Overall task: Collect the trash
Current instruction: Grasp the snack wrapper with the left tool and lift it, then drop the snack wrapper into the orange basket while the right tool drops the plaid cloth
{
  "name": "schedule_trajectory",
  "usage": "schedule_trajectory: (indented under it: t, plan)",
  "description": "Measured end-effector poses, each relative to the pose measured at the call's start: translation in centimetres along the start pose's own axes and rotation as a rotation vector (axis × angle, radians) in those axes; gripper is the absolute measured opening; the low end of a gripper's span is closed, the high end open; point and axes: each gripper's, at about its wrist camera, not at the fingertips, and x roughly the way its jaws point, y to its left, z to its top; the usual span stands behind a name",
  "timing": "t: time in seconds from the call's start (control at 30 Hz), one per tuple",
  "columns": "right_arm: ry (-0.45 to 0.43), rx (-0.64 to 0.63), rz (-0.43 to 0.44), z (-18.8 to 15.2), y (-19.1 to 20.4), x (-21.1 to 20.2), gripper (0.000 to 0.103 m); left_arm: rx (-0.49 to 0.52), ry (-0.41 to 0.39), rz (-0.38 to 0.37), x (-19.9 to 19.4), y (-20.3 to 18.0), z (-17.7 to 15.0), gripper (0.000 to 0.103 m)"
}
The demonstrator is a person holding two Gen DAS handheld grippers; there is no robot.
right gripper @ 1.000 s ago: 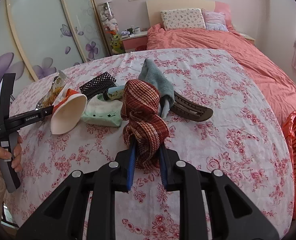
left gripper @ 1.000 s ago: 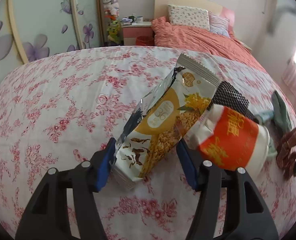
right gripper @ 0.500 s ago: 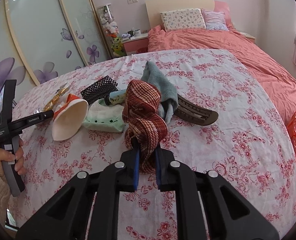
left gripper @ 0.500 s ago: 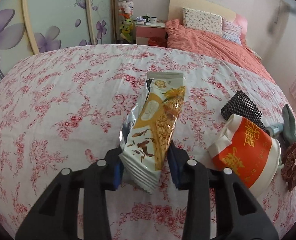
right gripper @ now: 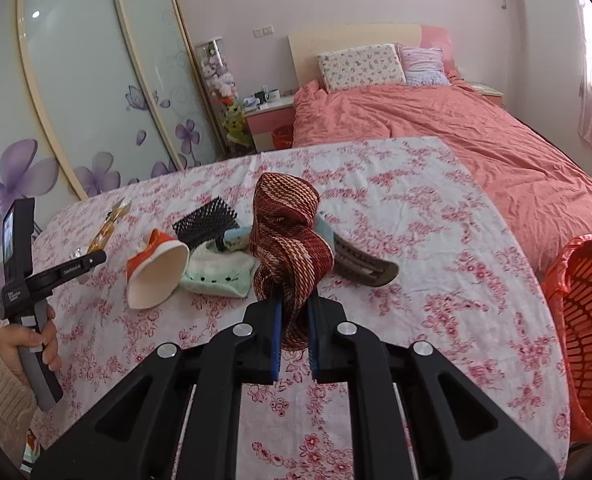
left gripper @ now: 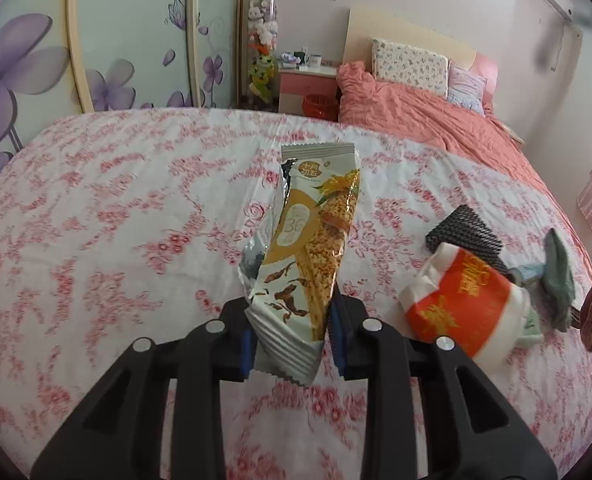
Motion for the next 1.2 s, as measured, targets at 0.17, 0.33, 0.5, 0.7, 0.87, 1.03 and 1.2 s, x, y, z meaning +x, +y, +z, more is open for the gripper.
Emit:
schedule_trajectory:
  t: [0.17,0.33,0.5,0.7,0.87,1.03,1.2]
  plan:
    - [-0.06,0.015,-0.011,0.6,-1.0,-2.7,0.01,0.009,-0.034,-0.02,-3.5,-0.9,0.1,0.029]
    - [-0.105,0.024,-0.03,0.7,-2.1,-5.1,0.01,0.034,-0.068,-0.063,-7.1,-3.3,0.1,0.029]
    - [-0.153,0.033,-0.071,0.7,-3.7,-7.5,0.01,0.069,-0.091,-0.115,-9.8,-7.0,-0.2,0.029]
    - [-0.2,0.048,-0.127,0.2,-6.3,-9.9,0.01,0.135,-0.103,-0.217,-12.8,-13.1,-1.4,0.029]
    - [-0.237,0.103,-0.175,-0.3,-9.6,-12.3,0.01,0.195,-0.106,-0.324,-14.9,-18.7,-2.9,0.029]
    - [-0.267,0.164,-0.215,-1.0,-13.0,-14.5,0.01,0.256,-0.093,-0.448,-16.7,-25.3,-4.8,0.029]
    - [-0.273,0.227,-0.27,-2.0,-16.8,-16.1,0.01,0.32,-0.062,-0.571,-17.7,-31.9,-7.0,0.03]
